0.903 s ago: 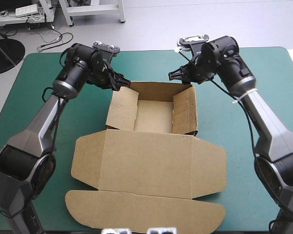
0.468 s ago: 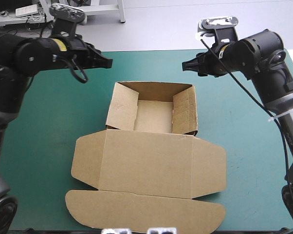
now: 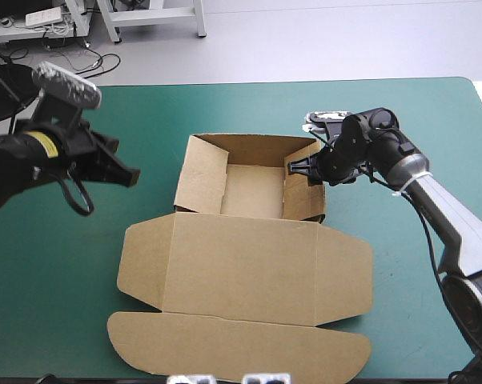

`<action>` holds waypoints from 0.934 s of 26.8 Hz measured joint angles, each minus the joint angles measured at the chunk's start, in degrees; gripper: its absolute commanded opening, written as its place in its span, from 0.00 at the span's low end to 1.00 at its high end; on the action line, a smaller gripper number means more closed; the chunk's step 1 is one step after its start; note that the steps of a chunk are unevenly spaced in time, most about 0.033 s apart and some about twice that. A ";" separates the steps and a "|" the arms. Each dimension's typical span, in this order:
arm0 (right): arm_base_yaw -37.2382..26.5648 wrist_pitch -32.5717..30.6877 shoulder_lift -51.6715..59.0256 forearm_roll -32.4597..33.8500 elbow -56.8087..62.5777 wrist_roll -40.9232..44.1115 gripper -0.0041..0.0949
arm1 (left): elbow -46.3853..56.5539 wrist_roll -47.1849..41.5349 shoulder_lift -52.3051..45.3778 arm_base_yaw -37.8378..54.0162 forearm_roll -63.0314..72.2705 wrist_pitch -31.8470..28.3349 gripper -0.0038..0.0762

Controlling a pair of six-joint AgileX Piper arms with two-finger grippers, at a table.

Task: Fold the box

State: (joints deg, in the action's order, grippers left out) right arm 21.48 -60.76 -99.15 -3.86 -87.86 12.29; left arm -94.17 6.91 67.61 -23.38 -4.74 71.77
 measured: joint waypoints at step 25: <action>-23.29 -5.44 -1.76 12.69 -2.94 -4.49 0.03 | 60.66 -16.40 -52.06 0.00 -8.00 -4.93 0.04</action>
State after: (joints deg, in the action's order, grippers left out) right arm -1.81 -66.20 -100.91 8.83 -90.80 7.80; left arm -33.51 -9.49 15.55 -23.38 -12.74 66.84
